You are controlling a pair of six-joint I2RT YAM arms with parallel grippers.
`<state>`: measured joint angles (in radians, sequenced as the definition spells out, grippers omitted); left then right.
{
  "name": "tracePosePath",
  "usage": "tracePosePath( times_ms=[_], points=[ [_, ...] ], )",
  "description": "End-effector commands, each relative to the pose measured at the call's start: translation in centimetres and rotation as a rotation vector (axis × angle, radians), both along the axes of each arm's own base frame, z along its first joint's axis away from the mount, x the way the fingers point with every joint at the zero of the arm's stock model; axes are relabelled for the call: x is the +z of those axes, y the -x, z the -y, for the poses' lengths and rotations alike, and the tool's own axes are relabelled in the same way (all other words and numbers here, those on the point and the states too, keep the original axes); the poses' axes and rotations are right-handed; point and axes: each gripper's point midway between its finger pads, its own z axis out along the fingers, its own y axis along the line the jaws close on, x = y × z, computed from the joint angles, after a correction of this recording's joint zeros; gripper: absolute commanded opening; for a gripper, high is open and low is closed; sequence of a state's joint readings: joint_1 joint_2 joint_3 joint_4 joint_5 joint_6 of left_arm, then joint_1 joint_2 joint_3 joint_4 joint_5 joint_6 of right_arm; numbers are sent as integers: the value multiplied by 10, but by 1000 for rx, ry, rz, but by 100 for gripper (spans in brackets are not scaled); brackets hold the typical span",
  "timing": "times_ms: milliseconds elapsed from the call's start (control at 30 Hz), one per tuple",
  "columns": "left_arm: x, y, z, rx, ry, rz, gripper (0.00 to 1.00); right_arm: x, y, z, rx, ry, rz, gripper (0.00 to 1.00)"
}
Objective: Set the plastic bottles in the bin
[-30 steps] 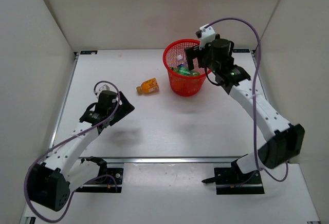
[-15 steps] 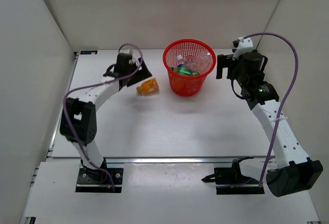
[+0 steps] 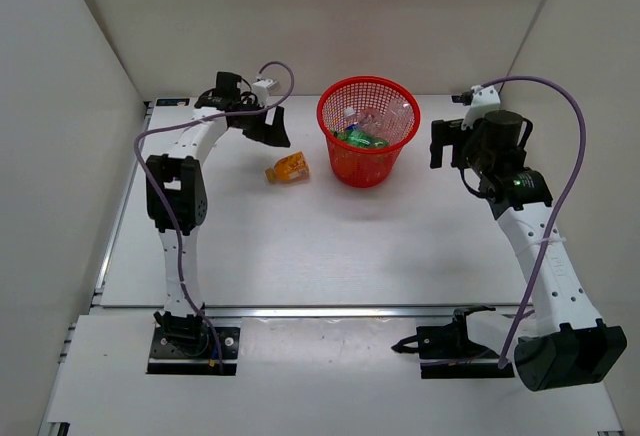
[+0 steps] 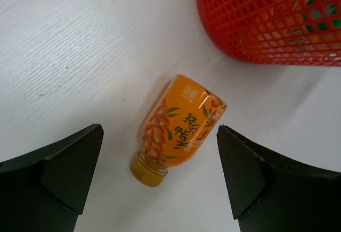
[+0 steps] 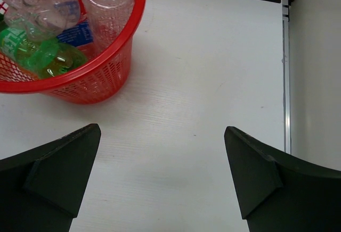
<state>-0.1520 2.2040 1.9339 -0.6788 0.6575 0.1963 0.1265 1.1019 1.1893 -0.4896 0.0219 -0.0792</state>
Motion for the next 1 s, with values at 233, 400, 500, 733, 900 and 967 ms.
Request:
tracePosePath(
  times_ms=[233, 400, 500, 733, 900, 967],
  points=[
    [-35, 29, 41, -276, -72, -86, 98, 6, -2, 10, -37, 20, 3, 99],
    [-57, 46, 43, -293, -124, -151, 98, -1, 0, 13, -54, 3, -11, 99],
    [-78, 56, 43, -245, -229, -169, 99, -1, 4, 14, -60, -5, 0, 99],
    [-100, 71, 21, -92, -362, -171, 56, -8, 16, 25, -100, -49, -13, 99],
    [-73, 69, 5, 39, -333, -63, 41, -7, 22, 28, -118, -63, 9, 99],
    [-44, 68, 0, 116, -291, 7, 39, -11, 26, 27, -133, -97, 6, 99]
  ],
)
